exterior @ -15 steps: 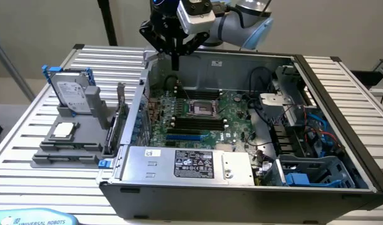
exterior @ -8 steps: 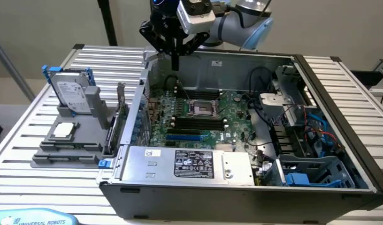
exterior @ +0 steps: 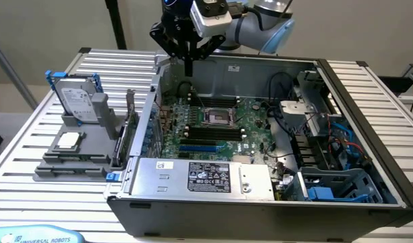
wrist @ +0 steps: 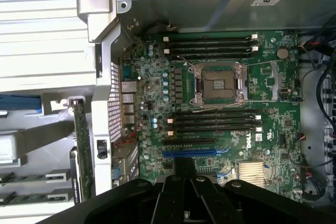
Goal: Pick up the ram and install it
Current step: 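Reach for the ram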
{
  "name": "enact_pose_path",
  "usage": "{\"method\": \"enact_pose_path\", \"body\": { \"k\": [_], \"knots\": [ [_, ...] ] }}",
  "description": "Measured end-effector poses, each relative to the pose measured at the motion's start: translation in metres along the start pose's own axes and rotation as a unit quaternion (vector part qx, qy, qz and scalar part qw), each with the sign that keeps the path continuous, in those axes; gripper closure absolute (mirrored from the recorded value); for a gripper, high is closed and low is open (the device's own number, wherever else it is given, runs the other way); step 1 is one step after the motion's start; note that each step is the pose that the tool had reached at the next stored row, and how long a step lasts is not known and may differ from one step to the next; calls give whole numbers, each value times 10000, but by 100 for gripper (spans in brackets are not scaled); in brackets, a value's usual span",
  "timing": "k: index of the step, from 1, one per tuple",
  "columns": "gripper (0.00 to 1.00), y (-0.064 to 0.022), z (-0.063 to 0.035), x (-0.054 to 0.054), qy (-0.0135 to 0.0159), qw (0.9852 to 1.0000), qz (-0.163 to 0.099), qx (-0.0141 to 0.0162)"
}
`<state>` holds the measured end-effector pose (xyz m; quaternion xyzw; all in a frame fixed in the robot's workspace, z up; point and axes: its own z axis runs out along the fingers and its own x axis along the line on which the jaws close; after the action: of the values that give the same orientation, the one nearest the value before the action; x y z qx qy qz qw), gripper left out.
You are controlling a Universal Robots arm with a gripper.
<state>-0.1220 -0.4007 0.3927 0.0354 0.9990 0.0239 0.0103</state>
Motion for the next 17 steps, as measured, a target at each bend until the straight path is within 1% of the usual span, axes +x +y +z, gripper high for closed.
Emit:
{"method": "enact_pose_path", "body": {
  "k": [2,4,11,17],
  "knots": [
    [89,-36,-1,40,-2,10000,0,-1],
    [89,-71,-4,105,-1,10000,-1,-1],
    [89,-205,-16,413,-1,10000,0,-1],
    [89,-291,-16,680,-1,10000,0,-1]
  ]
}}
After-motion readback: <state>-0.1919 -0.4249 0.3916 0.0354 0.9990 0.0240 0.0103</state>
